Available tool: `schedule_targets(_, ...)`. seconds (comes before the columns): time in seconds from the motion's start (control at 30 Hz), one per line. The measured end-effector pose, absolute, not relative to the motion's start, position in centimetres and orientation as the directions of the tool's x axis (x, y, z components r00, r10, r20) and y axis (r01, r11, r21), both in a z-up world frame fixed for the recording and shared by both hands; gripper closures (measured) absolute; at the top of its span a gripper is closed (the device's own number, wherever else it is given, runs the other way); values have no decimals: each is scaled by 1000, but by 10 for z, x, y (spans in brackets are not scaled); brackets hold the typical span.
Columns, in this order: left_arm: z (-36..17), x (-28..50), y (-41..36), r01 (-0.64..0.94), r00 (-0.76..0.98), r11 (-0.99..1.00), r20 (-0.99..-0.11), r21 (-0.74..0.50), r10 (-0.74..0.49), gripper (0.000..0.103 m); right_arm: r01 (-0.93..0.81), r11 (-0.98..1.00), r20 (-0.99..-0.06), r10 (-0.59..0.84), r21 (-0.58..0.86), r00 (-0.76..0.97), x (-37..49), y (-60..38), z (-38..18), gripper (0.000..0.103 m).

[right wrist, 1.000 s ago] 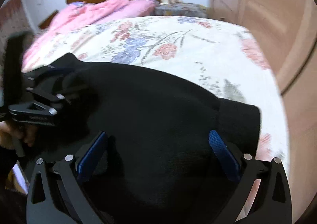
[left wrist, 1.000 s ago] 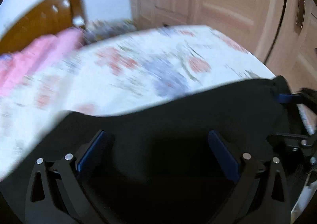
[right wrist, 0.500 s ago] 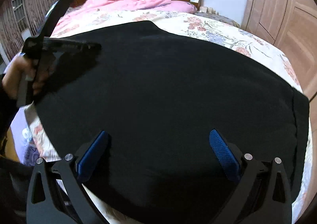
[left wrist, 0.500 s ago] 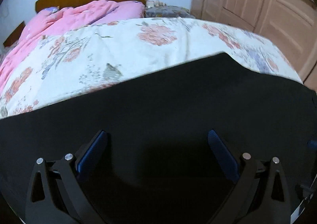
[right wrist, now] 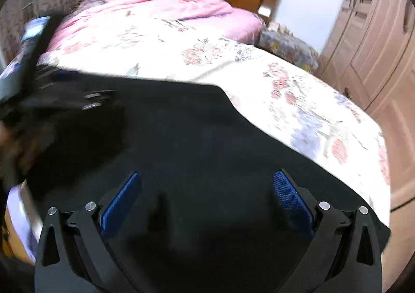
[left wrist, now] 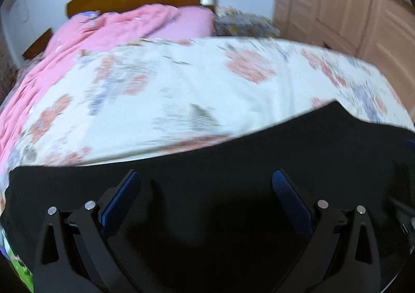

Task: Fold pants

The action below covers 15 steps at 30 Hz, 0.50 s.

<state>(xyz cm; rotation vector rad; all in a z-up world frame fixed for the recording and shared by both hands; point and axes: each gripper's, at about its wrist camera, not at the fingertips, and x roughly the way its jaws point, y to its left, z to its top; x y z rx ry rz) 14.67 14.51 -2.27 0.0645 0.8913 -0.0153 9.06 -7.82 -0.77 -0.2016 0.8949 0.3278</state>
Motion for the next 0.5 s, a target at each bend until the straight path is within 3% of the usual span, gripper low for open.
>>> schedule_targets(0.1,-25,133,194,-46,624,998,-778,49,67,2,-393,920,-788,239,-3,567,98,-58,-13,5)
schedule_targets(0.23,-42,118,278,-225,569,974,-812,-2,130,2,-409,910,-822,181,-68,539,100,-42,-40,5)
schedule_targets(0.3,-51,107,319,-298,560,954,-817,-46,135,2,-399,917,-810,225,-12,542,99,-51,-46,4)
schedule_targets(0.5,-35,64,361,-284,647,947,-759,-149,75,2,-361,932,-810,177,-45,559,104,-43,-47,5)
